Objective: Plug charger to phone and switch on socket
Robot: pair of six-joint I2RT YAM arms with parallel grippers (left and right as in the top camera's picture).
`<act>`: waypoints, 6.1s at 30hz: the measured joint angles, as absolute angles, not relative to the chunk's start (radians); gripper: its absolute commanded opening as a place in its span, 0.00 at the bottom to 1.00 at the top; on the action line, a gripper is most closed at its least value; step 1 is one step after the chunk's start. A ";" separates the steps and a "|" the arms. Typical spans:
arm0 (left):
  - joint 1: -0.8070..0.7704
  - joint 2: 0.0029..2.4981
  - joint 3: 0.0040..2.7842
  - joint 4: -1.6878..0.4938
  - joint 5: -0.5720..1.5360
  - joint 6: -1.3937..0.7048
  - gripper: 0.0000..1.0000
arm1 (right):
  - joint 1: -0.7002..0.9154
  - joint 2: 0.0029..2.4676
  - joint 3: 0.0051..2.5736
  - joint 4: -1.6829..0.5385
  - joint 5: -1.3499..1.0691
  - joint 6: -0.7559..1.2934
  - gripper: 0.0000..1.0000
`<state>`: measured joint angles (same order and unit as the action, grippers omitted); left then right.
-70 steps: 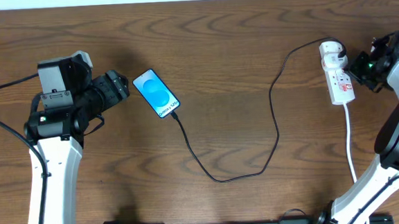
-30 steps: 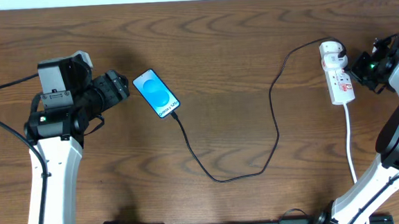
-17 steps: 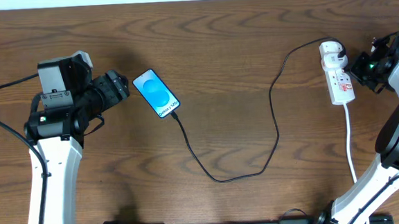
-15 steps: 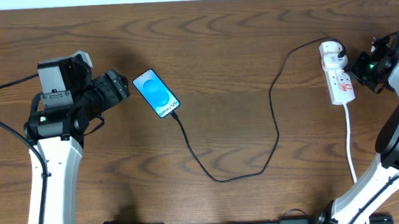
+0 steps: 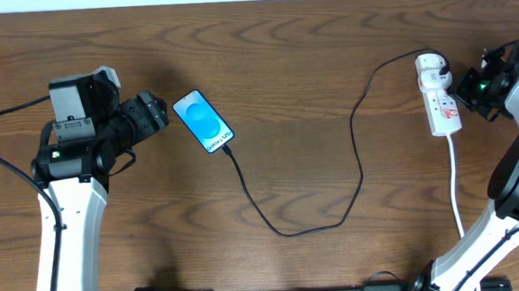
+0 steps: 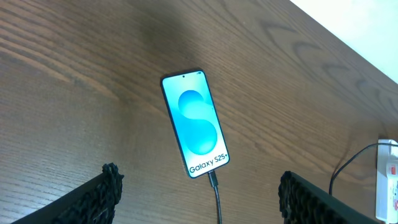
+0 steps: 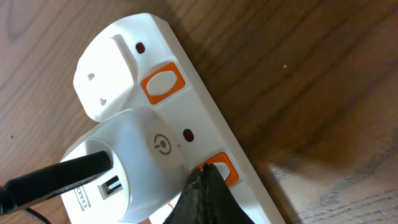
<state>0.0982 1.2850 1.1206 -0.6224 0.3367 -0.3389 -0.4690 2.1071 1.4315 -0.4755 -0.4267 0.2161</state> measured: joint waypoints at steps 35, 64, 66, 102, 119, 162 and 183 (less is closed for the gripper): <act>0.098 1.285 1.124 -0.614 0.401 -0.338 0.90 | -0.474 1.585 1.397 -0.791 -0.443 0.204 0.04; 0.098 1.329 1.317 -0.673 0.496 -0.374 1.00 | -0.056 0.996 1.397 -1.096 -0.403 0.080 0.99; 0.098 1.329 1.317 -0.673 0.496 -0.377 1.00 | -0.056 0.966 1.397 -1.126 -0.402 0.078 0.99; 0.098 1.330 1.317 -0.673 0.499 -0.389 0.99 | -0.051 0.500 0.850 -0.593 -0.147 0.078 0.99; 0.098 1.330 1.317 -0.673 0.499 -0.389 0.99 | -0.021 0.107 0.129 -0.021 -0.111 0.078 0.99; 0.098 1.330 1.317 -0.674 0.499 -0.389 0.99 | 0.016 0.012 0.009 -0.066 -0.104 0.031 0.99; 0.098 1.233 1.259 -0.693 0.178 -0.331 0.99 | 0.017 0.012 0.008 -0.066 -0.104 0.029 0.99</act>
<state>0.0982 1.2331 1.2594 -0.6926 0.1783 -0.3313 0.0166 0.0120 0.0082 -0.0662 -0.1036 0.0288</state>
